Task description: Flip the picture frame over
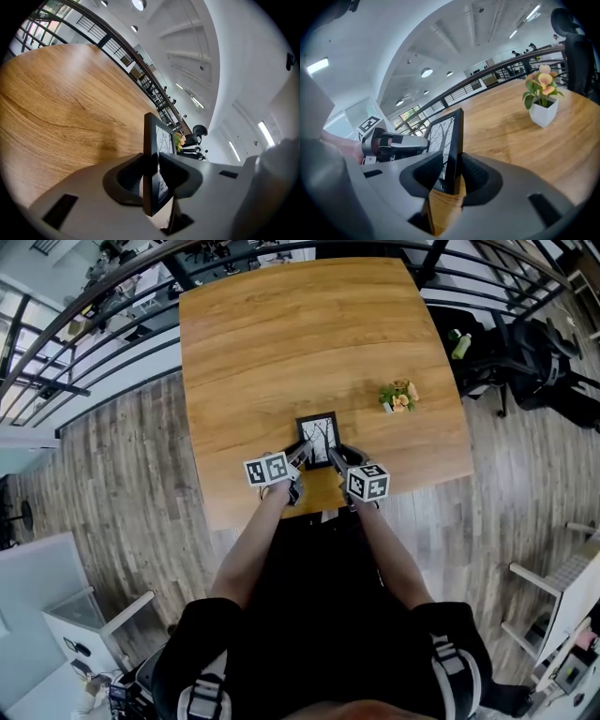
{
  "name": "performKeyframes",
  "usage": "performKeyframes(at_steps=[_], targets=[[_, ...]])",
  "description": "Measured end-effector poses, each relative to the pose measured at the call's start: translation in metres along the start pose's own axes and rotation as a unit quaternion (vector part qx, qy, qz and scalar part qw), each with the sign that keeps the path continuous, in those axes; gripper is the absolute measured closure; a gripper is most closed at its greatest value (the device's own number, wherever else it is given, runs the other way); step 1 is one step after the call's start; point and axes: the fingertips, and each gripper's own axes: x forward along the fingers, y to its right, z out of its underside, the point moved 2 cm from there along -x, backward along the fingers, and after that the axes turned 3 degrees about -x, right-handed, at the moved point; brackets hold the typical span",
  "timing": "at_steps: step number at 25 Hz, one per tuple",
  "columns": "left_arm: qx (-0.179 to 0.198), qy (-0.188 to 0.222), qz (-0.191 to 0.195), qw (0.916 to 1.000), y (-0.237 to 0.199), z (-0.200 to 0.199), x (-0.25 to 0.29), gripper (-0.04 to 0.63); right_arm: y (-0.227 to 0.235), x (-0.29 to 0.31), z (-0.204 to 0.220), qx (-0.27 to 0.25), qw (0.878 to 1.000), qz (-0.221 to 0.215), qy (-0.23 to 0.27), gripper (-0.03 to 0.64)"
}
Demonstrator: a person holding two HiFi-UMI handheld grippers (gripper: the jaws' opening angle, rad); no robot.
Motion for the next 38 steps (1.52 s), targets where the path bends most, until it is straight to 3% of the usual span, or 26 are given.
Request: performKeyframes(at_steps=[12,19,32,38], targets=[[0.015,-0.017,-0.043,0.9988,-0.024,0.006,0.021,0.479,0.021,0.023,0.017,0.002,0.999,0.009,-0.042,0.488],[0.051,-0.044,-0.076,0.9948,-0.040,0.013,0.032,0.476,0.034,0.033,0.029,-0.019,0.997,0.026,-0.068,0.488],[0.084,-0.053,-0.095,0.9905,-0.047,0.013,0.042,0.477,0.042,0.042,0.039,-0.004,0.996,0.033,-0.077,0.488],[0.096,-0.048,-0.104,0.9888,-0.048,0.012,0.045,0.476,0.044,0.045,0.038,-0.020,0.996,0.048,-0.079,0.480]])
